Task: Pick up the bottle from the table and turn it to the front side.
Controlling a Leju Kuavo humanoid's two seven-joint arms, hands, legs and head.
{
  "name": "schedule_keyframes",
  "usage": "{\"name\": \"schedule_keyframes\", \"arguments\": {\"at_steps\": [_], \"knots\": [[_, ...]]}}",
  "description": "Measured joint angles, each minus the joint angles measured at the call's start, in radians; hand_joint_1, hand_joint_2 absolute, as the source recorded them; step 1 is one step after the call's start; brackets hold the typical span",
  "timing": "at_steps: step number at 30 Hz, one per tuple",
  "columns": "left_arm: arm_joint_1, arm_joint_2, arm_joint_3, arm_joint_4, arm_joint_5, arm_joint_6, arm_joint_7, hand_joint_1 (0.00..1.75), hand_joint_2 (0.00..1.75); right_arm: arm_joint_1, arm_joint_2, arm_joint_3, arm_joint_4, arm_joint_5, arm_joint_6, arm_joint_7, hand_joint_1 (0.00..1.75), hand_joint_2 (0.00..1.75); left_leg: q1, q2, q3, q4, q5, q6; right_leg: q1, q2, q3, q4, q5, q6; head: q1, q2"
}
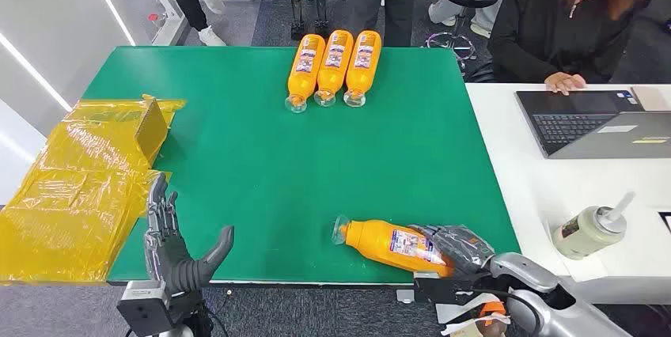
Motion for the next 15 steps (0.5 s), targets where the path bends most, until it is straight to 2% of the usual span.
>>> {"name": "schedule_keyframes", "arguments": {"at_steps": [5, 8, 15], "knots": [[0.001, 0.000, 0.000, 0.000, 0.001, 0.009, -0.007, 0.00, 1.75, 0.006, 0.000, -0.031, -0.011, 0.012, -0.031, -0.023, 1.75, 1.75, 0.000, 0.000, -0.001, 0.000, 0.000, 0.000, 0.000, 0.000, 0.000, 0.000, 0.000, 0.000, 0.000, 0.000], [0.005, 0.000, 0.000, -0.002, 0.000, 0.013, -0.011, 0.00, 1.75, 0.011, 0.006, -0.056, -0.022, 0.062, -0.073, -0.040, 1.75, 1.75, 0.000, 0.000, -0.002, 0.000, 0.000, 0.000, 0.000, 0.000, -0.001, 0.000, 0.000, 0.000, 0.000, 0.000], [0.008, 0.000, 0.015, -0.010, -0.005, -0.022, -0.010, 0.00, 1.75, 0.104, 0.093, -0.174, -0.112, 0.254, -0.230, 0.001, 1.75, 1.75, 0.000, -0.001, -0.005, 0.000, 0.000, 0.000, 0.000, -0.001, -0.005, 0.001, 0.000, 0.000, 0.000, 0.000]]}}
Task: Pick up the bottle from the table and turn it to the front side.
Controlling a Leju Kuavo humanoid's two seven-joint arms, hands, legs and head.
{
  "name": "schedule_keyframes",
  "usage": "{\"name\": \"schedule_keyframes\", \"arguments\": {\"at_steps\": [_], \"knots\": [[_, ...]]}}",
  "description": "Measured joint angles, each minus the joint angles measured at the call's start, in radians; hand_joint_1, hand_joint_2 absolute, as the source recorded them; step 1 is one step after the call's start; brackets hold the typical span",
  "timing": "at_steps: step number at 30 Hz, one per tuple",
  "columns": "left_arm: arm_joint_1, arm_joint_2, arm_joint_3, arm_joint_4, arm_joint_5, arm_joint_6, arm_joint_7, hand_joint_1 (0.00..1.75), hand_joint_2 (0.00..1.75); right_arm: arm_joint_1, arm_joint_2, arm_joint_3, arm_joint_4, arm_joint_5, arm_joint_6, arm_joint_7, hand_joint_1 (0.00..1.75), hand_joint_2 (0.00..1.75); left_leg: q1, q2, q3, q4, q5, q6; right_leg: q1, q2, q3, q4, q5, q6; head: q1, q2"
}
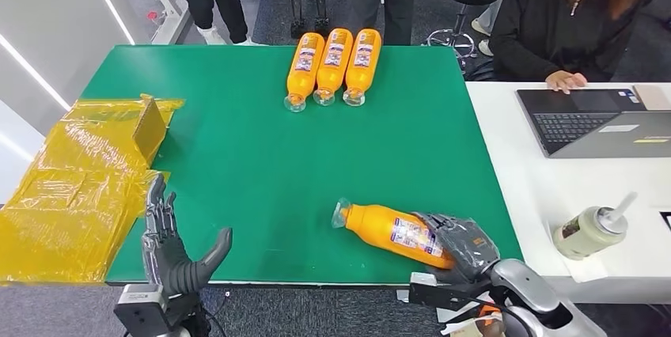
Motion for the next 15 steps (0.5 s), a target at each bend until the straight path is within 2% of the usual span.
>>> {"name": "schedule_keyframes", "arguments": {"at_steps": [4, 8, 11, 15], "knots": [[-0.009, -0.003, 0.009, 0.001, 0.000, -0.011, -0.002, 0.00, 1.75, 0.053, 0.052, -0.076, -0.062, 0.043, -0.033, 0.008, 1.75, 1.75, 0.000, 0.000, -0.001, 0.000, 0.000, 0.000, 0.000, 0.000, -0.002, 0.000, 0.000, 0.000, 0.000, 0.000], [-0.020, -0.005, 0.010, 0.004, 0.020, -0.053, 0.006, 0.00, 1.75, 0.103, 0.081, -0.128, -0.119, 0.056, -0.061, -0.012, 1.75, 1.75, 0.000, 0.000, -0.003, -0.001, 0.000, 0.000, 0.000, 0.000, -0.003, 0.001, -0.001, -0.001, 0.000, 0.000], [-0.022, -0.012, 0.010, 0.008, 0.103, -0.150, 0.024, 0.00, 1.75, 0.120, 0.105, -0.146, -0.144, 0.058, -0.075, -0.039, 1.75, 1.75, 0.000, 0.000, -0.004, -0.001, 0.000, 0.000, 0.000, 0.001, -0.004, 0.001, -0.001, -0.001, 0.000, 0.000], [-0.022, -0.030, 0.010, 0.020, 0.249, -0.305, 0.049, 0.00, 1.75, 0.112, 0.179, -0.148, -0.147, 0.097, -0.077, -0.056, 1.75, 1.75, 0.000, 0.001, -0.004, -0.001, 0.000, 0.000, 0.000, 0.001, -0.004, 0.001, -0.001, -0.001, 0.000, 0.000]]}}
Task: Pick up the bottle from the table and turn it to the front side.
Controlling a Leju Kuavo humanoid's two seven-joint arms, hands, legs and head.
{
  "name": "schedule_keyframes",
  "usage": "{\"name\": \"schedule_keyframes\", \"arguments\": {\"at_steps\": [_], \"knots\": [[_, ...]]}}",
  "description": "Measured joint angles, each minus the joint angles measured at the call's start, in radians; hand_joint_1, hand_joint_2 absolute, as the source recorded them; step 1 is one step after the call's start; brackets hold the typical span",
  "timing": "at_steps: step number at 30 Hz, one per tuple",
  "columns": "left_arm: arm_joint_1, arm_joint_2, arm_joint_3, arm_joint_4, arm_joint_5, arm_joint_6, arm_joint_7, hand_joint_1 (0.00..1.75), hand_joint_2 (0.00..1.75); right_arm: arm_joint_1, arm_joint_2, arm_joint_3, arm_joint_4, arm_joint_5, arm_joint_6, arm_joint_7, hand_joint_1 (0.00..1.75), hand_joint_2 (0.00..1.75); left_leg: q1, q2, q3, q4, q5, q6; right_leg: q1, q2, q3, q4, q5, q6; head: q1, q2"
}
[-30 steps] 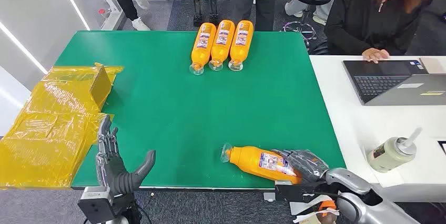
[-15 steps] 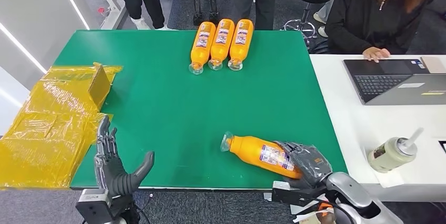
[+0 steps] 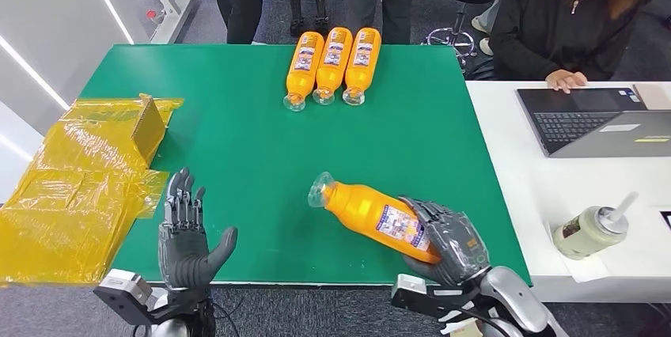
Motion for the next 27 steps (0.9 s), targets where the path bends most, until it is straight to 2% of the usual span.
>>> {"name": "schedule_keyframes", "arguments": {"at_steps": [5, 9, 22, 27], "knots": [[-0.001, -0.017, -0.020, 0.020, 0.218, -0.177, 0.043, 0.00, 1.75, -0.065, 0.096, 0.010, 0.032, 0.013, 0.022, -0.003, 1.75, 1.75, 0.000, 0.001, 0.000, 0.000, 0.001, -0.001, 0.000, 0.000, -0.001, 0.000, 0.000, 0.000, 0.000, 0.000], [-0.003, -0.019, -0.052, 0.038, 0.316, -0.251, 0.059, 0.00, 1.75, -0.099, 0.143, 0.019, 0.060, 0.013, 0.029, -0.015, 1.75, 1.75, 0.000, 0.000, 0.000, 0.000, 0.001, -0.001, 0.000, 0.000, 0.000, 0.001, 0.000, 0.000, 0.000, 0.000], [-0.029, -0.003, -0.110, 0.093, 0.375, -0.293, 0.059, 0.00, 1.75, -0.123, 0.218, 0.035, 0.099, 0.021, 0.028, -0.028, 1.75, 1.75, 0.000, 0.000, -0.001, 0.000, 0.001, -0.001, 0.000, 0.000, -0.001, 0.001, 0.000, 0.000, 0.000, 0.000], [-0.049, 0.003, -0.134, 0.111, 0.387, -0.303, 0.057, 0.00, 1.75, -0.137, 0.273, 0.059, 0.114, 0.032, 0.040, -0.032, 1.75, 1.75, 0.000, 0.000, -0.001, 0.000, 0.001, -0.001, 0.000, 0.000, -0.001, 0.001, 0.000, -0.001, 0.000, 0.000]]}}
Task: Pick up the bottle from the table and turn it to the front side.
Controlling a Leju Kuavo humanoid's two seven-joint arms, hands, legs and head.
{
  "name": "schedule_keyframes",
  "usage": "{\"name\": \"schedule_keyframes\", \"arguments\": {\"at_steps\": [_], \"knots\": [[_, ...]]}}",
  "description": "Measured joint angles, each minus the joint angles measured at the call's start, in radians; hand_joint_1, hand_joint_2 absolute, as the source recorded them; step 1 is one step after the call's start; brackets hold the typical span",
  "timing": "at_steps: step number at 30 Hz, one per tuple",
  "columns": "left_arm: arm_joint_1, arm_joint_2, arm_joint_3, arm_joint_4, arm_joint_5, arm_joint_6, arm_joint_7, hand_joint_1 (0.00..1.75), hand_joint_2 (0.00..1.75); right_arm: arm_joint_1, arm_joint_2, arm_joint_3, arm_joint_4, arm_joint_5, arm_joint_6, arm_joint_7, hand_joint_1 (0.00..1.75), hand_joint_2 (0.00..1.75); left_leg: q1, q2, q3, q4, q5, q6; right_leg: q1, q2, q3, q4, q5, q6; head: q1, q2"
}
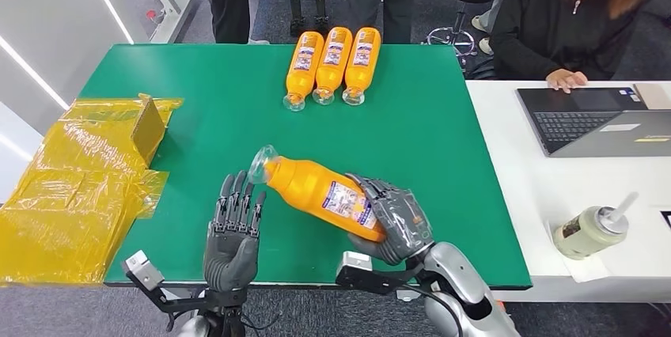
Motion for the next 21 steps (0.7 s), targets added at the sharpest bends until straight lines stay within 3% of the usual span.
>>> {"name": "schedule_keyframes", "arguments": {"at_steps": [6, 21], "knots": [[-0.033, 0.000, -0.024, 0.022, 0.005, -0.001, 0.007, 0.00, 1.75, -0.017, 0.089, 0.043, 0.015, -0.001, 0.038, 0.015, 1.75, 1.75, 0.000, 0.000, 0.000, 0.000, 0.000, 0.000, 0.000, 0.000, 0.000, 0.000, 0.000, 0.000, 0.000, 0.000], [-0.092, -0.011, -0.050, 0.075, 0.006, -0.017, 0.031, 0.00, 1.75, 0.041, 0.174, 0.087, 0.013, 0.018, 0.060, 0.061, 1.75, 1.75, 0.000, 0.000, 0.000, 0.000, 0.000, 0.000, 0.000, 0.000, -0.001, 0.000, 0.000, 0.000, 0.000, 0.000]]}}
